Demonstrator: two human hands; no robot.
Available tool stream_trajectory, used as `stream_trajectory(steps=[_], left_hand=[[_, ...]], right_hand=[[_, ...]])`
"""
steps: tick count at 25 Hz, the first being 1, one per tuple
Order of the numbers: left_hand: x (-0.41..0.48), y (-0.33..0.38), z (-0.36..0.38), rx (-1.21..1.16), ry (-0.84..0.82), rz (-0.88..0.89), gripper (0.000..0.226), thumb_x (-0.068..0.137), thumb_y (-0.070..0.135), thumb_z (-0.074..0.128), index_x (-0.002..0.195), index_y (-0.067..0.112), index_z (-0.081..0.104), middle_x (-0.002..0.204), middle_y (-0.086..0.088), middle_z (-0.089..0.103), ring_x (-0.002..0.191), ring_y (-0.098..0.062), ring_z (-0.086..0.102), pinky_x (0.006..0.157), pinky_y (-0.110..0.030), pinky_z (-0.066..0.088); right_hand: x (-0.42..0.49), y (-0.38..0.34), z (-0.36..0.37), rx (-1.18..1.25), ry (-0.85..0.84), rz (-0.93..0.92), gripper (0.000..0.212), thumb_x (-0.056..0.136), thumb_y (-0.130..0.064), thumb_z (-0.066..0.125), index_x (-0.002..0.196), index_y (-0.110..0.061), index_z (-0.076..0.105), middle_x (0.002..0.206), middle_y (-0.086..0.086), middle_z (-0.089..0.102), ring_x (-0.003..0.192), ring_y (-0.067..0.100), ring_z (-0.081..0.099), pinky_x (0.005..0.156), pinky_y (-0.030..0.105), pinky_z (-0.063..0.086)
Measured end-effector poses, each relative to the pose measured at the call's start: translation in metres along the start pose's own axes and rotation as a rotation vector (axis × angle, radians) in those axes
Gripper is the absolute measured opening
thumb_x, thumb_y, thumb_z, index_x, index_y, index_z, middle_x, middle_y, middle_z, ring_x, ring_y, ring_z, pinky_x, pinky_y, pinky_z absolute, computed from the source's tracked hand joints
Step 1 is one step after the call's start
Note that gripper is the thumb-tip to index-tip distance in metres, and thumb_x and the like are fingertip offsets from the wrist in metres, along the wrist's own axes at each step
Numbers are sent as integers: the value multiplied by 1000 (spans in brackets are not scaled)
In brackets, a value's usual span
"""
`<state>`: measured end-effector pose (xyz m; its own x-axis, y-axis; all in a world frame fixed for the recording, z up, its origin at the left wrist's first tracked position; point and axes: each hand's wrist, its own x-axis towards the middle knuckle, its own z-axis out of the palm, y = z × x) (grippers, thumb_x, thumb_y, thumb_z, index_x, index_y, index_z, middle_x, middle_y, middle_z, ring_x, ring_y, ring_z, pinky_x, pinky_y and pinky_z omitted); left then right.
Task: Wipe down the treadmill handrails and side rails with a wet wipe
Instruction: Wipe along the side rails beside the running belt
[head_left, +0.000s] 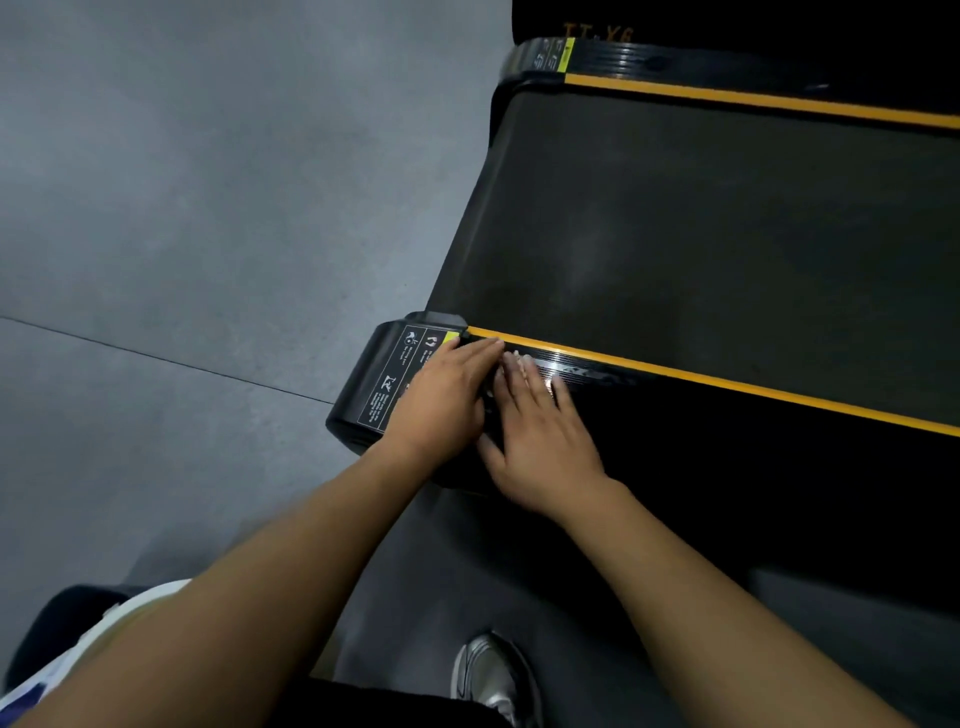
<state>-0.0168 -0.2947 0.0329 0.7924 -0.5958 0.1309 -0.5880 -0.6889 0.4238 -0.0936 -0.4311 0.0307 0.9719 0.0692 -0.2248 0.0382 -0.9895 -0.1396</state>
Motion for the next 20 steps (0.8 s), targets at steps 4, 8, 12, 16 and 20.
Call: stream_trajectory(steps=[4,8,12,16,20], left_hand=[[-2,2,-1,37,-20,18,81,76,-7,63,153,5,44,158,-12,44,151,-26,33,124,-25,-2],[-2,1,-3,52,-25,38,79,83,-2,65,157,11,39,162,-5,40,153,-18,28,117,-15,-17],[-3,4,-3,18,-12,-12,79,80,-5,65,154,7,42,160,-10,43,152,-25,30,122,-19,-6],[-1,4,-3,51,-40,-18,79,81,-6,64,155,9,40,161,-9,41,153,-23,28,120,-17,-10],[1,3,-4,118,-112,-19,80,87,3,63,160,13,33,166,-4,33,156,-18,19,121,-20,-15]], right_hand=[[-25,47,-5,-43,21,82,96,85,-70,6,165,-16,2,173,3,-7,158,16,-13,128,41,-8],[-65,75,-10,-2,34,335,85,95,-60,8,164,-12,1,173,6,-4,158,17,-10,127,35,-8],[9,25,-13,71,66,51,74,105,-45,31,165,-11,4,173,5,-3,159,17,-9,127,36,-7],[13,33,-12,38,50,37,69,107,-43,29,165,-13,6,173,4,-2,159,16,-7,129,36,-2],[-62,110,1,93,152,314,61,108,-40,25,162,-12,22,172,6,11,159,18,3,128,37,7]])
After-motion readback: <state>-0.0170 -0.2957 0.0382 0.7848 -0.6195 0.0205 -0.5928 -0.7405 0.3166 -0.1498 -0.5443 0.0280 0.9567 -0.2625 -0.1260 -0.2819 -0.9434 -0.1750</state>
